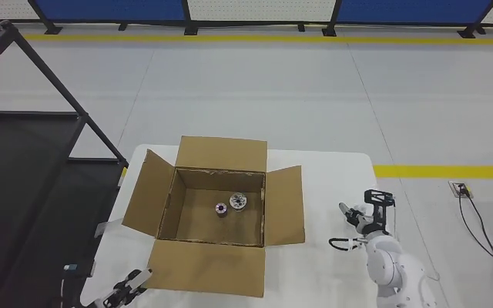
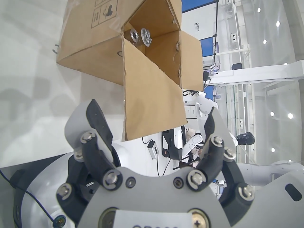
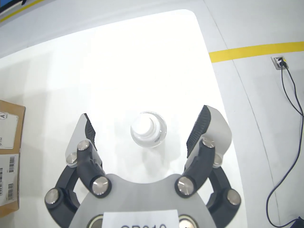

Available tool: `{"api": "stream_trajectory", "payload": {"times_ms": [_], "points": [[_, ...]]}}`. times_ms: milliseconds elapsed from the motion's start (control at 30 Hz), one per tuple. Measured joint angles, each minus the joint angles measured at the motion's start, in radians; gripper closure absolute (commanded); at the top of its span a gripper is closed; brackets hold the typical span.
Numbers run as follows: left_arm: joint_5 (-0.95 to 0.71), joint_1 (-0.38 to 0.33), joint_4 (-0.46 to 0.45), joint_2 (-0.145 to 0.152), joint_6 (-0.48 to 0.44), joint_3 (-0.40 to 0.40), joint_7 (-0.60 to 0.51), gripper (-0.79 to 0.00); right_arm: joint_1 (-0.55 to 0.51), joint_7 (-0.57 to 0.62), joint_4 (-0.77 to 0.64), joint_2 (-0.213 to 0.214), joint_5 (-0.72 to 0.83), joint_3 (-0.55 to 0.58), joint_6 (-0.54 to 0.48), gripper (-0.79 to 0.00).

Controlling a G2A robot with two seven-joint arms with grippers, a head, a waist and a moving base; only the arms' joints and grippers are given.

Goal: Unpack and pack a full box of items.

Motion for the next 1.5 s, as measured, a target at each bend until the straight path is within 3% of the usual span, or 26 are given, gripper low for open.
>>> {"api": "stream_trajectory", "payload": {"times_ms": [33,67,100,333,600,867,967,1133,1267,1500], "points": [[0.001,-0.001,-0.001,0.0,0.002,0.002,0.001,-0.785,0.005,0.004,0.01,0.002,0.001,0.002,-0.005,-0.271],[0.003,-0.002,-0.002,0.0,0.005,0.004,0.003,-0.785,0.011,0.01,0.024,0.004,0.004,0.004,-0.013,-0.102],[0.005,-0.003,-0.002,0.0,0.005,0.006,0.003,-0.785,0.016,0.014,0.034,0.005,0.006,0.006,-0.019,0.0],[0.007,-0.007,0.002,0.0,0.007,0.011,0.012,-0.785,0.037,0.009,0.055,0.015,0.033,0.013,-0.044,0.0],[-0.008,-0.004,0.007,0.0,-0.002,0.004,0.016,-0.785,-0.039,-0.055,-0.174,0.01,0.084,-0.043,-0.023,0.0],[-0.049,0.01,0.024,-0.001,-0.029,-0.019,0.028,-0.785,-0.126,-0.169,-0.533,-0.002,-0.053,-0.276,-0.016,0.0],[-0.067,0.023,0.03,-0.002,-0.048,-0.035,0.028,-0.785,-0.102,-0.178,-0.565,-0.008,-0.148,-0.399,-0.018,0.0],[-0.105,0.046,0.047,-0.004,-0.077,-0.059,0.03,-0.785,0.061,-0.052,-0.434,-0.031,-0.204,-0.601,-0.082,0.0],[-0.131,0.061,0.066,-0.005,-0.099,-0.073,0.027,-0.785,0.268,0.071,-0.208,-0.073,-0.143,-0.75,-0.085,0.0],[-0.156,0.069,0.085,-0.006,-0.117,-0.088,0.015,-0.785,0.543,0.11,0.179,-0.173,-0.022,-0.962,-0.048,0.0]]}}
